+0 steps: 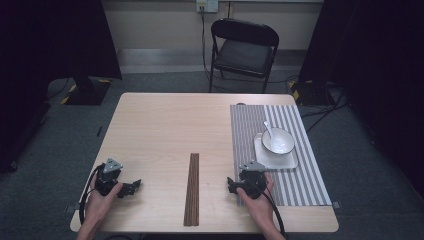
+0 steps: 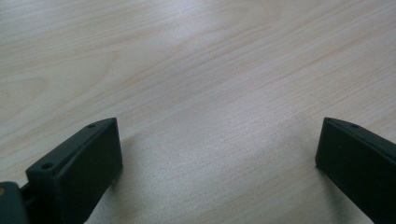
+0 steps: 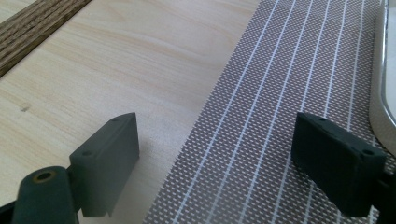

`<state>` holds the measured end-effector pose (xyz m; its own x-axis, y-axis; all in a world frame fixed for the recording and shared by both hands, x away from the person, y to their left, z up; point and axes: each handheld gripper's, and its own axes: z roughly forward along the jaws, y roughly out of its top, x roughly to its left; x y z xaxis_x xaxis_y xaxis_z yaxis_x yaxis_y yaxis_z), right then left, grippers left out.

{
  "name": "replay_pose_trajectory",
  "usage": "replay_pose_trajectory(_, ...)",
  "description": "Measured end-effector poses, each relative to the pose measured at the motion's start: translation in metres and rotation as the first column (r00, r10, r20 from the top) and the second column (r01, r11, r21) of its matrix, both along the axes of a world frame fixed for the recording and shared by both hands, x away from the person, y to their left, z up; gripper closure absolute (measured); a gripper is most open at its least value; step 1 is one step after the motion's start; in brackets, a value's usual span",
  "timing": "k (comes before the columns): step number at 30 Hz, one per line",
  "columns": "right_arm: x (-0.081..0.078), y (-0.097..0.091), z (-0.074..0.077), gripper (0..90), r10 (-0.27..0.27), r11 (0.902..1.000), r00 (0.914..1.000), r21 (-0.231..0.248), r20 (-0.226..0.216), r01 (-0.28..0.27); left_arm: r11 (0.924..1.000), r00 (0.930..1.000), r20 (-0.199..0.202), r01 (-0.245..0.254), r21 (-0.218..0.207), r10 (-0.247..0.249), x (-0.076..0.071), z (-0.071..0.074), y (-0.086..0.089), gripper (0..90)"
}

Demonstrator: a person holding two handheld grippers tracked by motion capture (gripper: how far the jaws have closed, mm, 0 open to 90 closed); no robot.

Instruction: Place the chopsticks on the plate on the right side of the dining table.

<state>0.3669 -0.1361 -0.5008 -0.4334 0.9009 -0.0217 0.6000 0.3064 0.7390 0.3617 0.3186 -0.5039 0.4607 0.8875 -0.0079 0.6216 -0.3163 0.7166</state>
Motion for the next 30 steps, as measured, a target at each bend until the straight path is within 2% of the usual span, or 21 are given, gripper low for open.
replay_pose_trajectory(3, -0.001, 0.002, 0.0, 14.4, -0.026, 0.9997, 0.9997, 0.0, -0.001, 0.026, 1.0, 1.0, -0.001, 0.001, 0.001, -0.001, 0.0, 0.0, 0.0, 0.0)
replay_pose_trajectory(15, 0.0, 0.002, 0.0, 15.1, -0.024, 0.9997, 0.9997, -0.001, -0.003, 0.024, 1.0, 1.0, 0.0, 0.0, 0.001, 0.0, 0.0, 0.0, 0.0, 0.0)
replay_pose_trajectory(18, -0.001, 0.001, 0.003, 17.1, -0.034, 0.9993, 0.9992, 0.015, -0.022, 0.034, 1.0, 1.0, 0.0, 0.0, 0.0, 0.0, 0.0, 0.0, 0.0, 0.0)
replay_pose_trajectory(23, -0.001, 0.001, 0.008, 18.0, -0.014, 0.9992, 0.9996, 0.037, -0.026, 0.015, 1.0, 1.0, 0.0, 0.0, 0.001, 0.0, 0.0, 0.0, 0.0, 0.0)
replay_pose_trajectory(25, -0.004, 0.004, 0.012, 18.0, 0.021, 0.9982, 0.9994, 0.057, -0.028, -0.019, 1.0, 1.0, 0.0, 0.001, 0.0, -0.001, 0.0, 0.0, 0.0, 0.0)
replay_pose_trajectory(30, -0.007, 0.013, 0.015, 18.1, 0.068, 0.9962, 0.9971, 0.057, -0.035, -0.066, 1.0, 1.0, 0.0, 0.0, 0.001, 0.0, 0.0, 0.0, 0.0, 0.0)
